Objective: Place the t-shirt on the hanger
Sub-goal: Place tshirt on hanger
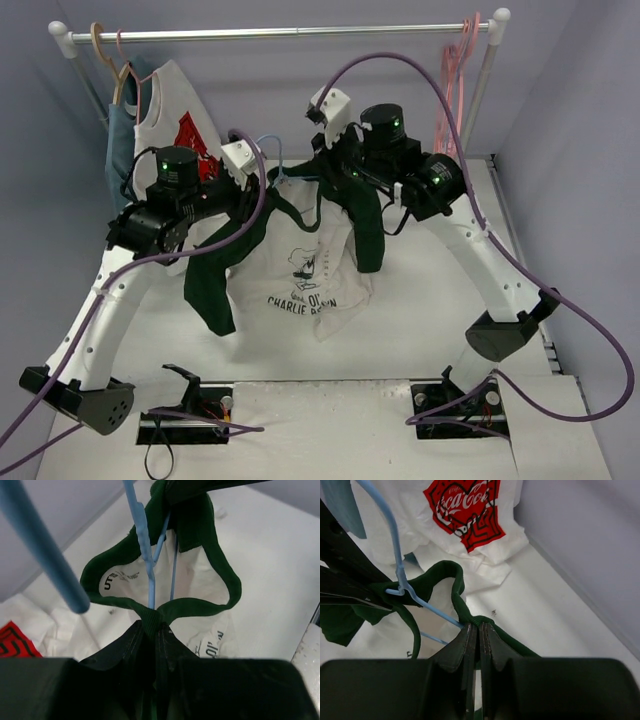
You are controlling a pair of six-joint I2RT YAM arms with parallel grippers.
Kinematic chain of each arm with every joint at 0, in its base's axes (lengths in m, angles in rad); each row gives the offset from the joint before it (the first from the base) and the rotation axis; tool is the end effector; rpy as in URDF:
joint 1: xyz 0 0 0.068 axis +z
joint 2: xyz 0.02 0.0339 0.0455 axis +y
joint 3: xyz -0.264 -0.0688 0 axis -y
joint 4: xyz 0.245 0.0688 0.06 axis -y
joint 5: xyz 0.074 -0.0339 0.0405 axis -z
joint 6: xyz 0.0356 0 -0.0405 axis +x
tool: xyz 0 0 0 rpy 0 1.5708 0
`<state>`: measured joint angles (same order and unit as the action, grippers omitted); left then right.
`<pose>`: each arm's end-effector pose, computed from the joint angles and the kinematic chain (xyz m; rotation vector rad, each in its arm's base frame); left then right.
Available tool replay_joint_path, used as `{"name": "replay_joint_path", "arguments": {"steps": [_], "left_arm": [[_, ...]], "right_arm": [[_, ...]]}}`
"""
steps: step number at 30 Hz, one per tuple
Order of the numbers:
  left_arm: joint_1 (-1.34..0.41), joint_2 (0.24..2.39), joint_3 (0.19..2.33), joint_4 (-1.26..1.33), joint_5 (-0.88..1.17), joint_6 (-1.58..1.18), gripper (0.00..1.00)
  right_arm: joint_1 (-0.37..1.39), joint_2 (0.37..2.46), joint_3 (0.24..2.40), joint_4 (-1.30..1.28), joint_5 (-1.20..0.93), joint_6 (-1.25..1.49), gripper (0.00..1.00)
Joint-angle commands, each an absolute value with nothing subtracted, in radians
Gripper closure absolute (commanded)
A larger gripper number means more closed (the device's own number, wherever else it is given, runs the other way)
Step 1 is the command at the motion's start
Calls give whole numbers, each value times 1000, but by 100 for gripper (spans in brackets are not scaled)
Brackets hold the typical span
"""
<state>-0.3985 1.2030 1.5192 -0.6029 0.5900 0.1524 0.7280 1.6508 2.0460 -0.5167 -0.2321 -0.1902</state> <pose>0.2122 -0.1109 0.4638 0.8937 1.6402 -0.7165 0.2573 0.2403 0.5132 -0.9191 1.4597 0.5964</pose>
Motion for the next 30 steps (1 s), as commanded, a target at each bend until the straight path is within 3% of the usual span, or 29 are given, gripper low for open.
{"name": "replay_joint_path", "arguments": {"steps": [1, 6, 13, 17, 24, 30], "left_arm": [[-403, 1212, 1637, -420, 684, 126, 100], [-403, 1200, 1603, -298, 752, 61, 100], [-403, 1085, 1275, -169, 851, 31, 100], [-403, 1016, 1099, -49, 888, -33, 100], [-403, 963, 879, 214, 884, -161, 100], [-403, 937, 812, 290, 839, -192, 100]], "right_arm": [[729, 1660, 2216, -494, -221, -238, 100], [730, 1649, 2218, -462, -279, -247, 100], [730, 1459, 1629, -241, -321, -227, 100], [727, 1399, 1484, -176, -333, -216, 100], [729, 1377, 1399, -147, -370, -172, 99], [730, 1404, 1410, -161, -413, -132, 94]]}}
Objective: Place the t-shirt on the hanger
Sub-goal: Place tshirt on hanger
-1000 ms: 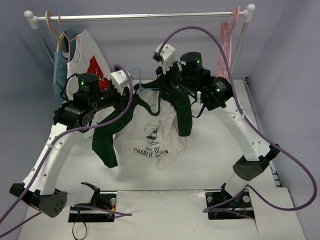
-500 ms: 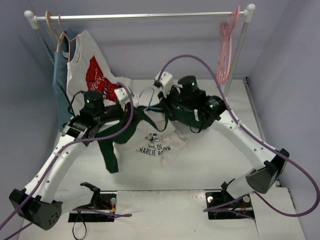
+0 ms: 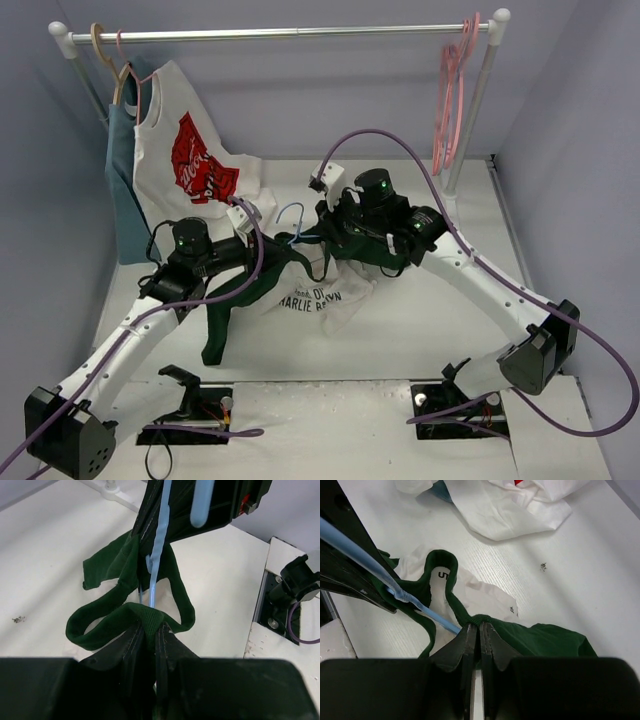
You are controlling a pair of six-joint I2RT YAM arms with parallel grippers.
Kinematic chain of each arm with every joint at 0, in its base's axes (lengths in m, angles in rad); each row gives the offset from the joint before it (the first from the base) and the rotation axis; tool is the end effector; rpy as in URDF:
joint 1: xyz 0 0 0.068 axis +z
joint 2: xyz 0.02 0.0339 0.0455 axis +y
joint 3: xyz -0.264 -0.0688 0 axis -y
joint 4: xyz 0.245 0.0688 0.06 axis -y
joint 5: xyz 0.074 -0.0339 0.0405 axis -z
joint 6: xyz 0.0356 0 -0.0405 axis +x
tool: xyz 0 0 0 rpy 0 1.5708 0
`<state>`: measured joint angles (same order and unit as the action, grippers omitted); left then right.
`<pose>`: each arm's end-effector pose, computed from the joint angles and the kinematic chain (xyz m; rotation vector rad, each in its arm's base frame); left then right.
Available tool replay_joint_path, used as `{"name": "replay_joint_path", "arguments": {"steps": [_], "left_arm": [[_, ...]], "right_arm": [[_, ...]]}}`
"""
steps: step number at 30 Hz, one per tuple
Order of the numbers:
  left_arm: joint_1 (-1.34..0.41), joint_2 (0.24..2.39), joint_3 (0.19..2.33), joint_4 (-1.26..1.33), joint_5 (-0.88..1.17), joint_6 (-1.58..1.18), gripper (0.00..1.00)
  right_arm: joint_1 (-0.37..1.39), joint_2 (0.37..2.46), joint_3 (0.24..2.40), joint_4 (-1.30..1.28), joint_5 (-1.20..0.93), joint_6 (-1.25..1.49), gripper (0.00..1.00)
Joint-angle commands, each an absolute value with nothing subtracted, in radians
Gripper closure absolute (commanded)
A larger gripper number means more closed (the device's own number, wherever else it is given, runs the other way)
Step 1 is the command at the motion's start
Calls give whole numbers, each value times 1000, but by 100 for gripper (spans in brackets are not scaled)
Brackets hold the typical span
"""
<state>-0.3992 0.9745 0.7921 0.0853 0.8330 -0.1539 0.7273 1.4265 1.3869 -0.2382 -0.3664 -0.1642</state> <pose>0.1934 -0.1102 0.3370 0.8494 1.5389 -1.0984 0.2398 0.2305 0.3956 -1.0448 1.5785 0.7268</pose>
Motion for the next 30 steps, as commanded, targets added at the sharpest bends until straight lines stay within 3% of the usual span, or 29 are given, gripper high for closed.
{"name": "replay_joint_path", "arguments": {"steps": [1, 15, 20, 30], "left_arm": [[-403, 934, 807, 294, 828, -192, 100], [-403, 904, 678, 472, 804, -284, 100], [-403, 888, 681, 462, 807, -281, 100], [-402, 874, 725, 388, 857, -261, 100]], "right_arm": [[730, 1408, 1414, -167, -413, -132, 93], [646, 1369, 1474, -285, -382, -170, 39], [497, 1293, 1447, -359, -549, -288, 38], [437, 1311, 1354, -433, -658, -558, 37]]}}
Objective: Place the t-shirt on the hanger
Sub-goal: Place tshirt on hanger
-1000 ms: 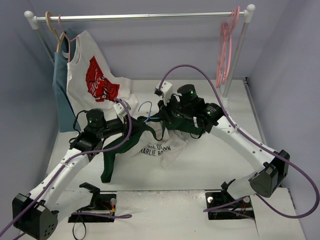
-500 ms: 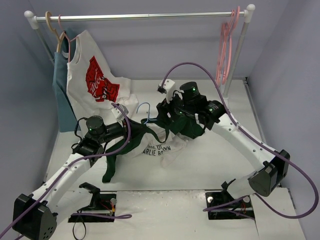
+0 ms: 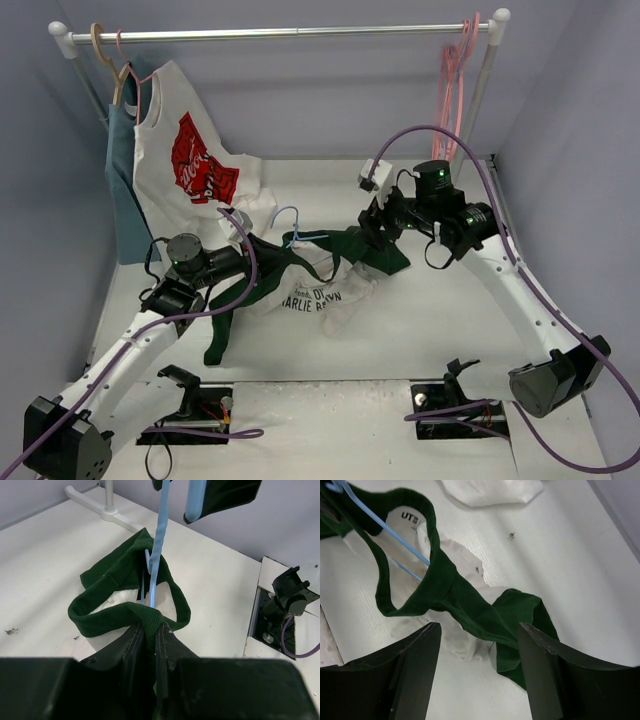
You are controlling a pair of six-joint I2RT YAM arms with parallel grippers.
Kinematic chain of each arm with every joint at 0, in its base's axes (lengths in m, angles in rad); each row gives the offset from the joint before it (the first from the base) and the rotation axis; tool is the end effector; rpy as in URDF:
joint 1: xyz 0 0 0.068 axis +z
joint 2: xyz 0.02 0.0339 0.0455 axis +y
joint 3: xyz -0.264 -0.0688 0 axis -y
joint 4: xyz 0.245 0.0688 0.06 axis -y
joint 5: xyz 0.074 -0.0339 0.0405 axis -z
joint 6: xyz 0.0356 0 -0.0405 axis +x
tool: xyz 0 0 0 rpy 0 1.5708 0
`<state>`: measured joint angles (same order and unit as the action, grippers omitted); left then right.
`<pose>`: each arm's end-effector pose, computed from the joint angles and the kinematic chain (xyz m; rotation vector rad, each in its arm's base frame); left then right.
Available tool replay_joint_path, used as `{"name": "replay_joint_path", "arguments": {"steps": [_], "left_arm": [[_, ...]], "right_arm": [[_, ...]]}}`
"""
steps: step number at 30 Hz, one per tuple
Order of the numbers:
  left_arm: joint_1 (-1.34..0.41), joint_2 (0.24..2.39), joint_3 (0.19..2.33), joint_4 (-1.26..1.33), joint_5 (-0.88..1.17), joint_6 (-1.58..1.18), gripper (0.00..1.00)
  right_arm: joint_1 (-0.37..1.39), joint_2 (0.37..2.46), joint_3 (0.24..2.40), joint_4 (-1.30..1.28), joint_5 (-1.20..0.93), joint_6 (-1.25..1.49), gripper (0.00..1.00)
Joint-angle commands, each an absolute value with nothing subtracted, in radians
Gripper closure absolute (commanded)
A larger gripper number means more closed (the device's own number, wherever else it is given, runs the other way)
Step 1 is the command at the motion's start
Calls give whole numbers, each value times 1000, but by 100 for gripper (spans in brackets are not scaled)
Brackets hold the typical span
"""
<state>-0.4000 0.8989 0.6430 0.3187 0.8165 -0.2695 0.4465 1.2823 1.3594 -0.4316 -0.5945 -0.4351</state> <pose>0.1797 -0.1041 0.3223 0.7830 1.4439 -1.1314 0.2454 0.1396 0.4094 -1.1532 1.5142 0.5776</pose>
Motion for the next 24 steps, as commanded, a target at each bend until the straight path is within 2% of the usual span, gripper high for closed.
{"name": "replay_joint_path", "arguments": {"steps": [1, 10, 18, 24], "left_arm": [[-402, 873, 729, 371, 867, -259, 100], [-403, 871, 762, 330, 899, -244, 100], [-403, 907, 801, 296, 965, -236, 100], [-403, 916, 831, 224, 969, -189, 100]], "right_arm": [[436, 1322, 1356, -446, -658, -581, 37], [433, 1468, 1419, -520, -761, -751, 37], [433, 1474, 1368, -491, -833, -787, 42], [434, 1465, 1367, -477, -894, -795, 64]]}}
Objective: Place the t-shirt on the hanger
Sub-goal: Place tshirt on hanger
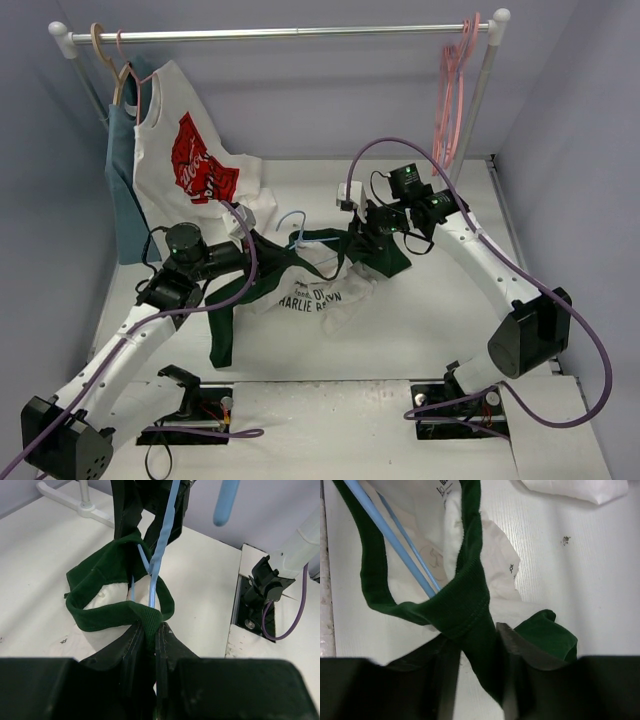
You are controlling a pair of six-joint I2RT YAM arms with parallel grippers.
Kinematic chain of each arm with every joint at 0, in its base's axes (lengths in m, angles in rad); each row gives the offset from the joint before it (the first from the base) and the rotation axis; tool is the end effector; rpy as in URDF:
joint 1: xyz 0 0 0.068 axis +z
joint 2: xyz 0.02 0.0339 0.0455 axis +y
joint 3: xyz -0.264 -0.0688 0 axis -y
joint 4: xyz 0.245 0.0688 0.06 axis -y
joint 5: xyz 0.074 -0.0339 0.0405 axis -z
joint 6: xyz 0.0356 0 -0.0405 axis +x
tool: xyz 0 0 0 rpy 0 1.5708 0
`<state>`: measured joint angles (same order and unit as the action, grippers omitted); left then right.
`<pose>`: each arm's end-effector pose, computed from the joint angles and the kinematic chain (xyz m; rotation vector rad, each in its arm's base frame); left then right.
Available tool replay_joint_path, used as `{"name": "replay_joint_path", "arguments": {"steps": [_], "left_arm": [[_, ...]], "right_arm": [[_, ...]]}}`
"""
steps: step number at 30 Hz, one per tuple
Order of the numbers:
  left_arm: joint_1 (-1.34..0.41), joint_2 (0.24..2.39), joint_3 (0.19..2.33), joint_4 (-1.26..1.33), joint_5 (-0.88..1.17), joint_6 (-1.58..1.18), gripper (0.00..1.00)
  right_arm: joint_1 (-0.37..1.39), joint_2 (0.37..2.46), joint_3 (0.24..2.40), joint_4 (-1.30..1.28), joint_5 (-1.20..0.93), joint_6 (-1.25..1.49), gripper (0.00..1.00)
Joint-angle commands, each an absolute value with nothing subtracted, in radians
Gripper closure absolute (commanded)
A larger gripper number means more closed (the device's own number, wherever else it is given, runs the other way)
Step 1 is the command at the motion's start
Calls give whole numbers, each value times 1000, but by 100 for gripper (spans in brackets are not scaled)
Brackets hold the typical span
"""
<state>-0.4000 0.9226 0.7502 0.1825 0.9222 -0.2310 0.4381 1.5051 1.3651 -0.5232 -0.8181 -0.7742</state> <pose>0.1803 -0.1070 0.3420 0.8875 1.4488 -1.1931 0.2888 0.1640 0.3416 -1.5116 1.4260 0.7031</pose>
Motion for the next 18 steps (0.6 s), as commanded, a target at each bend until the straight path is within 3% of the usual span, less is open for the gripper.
{"name": "replay_joint_path", "arguments": {"steps": [1, 10, 14, 16, 17, 18], "left_arm": [[-403, 919, 833, 216, 973, -184, 100], [-403, 948, 871, 184, 988, -164, 100], [-403, 943, 914, 72, 942, -88, 100], [-403, 927, 925, 5, 882, -65, 89], [-402, 917, 931, -15, 861, -52, 78], [-402, 910, 933, -68, 838, -31, 76]], "right_arm": [[434, 1460, 1367, -479, -900, -795, 70], [434, 1422, 1359, -495, -948, -810, 100], [431, 1368, 1330, -450, -933, -779, 100], [430, 1318, 1312, -399, -919, -767, 100], [422, 1303, 1301, -387, -911, -753, 100], [416, 1289, 1299, -368, -910, -749, 100]]}}
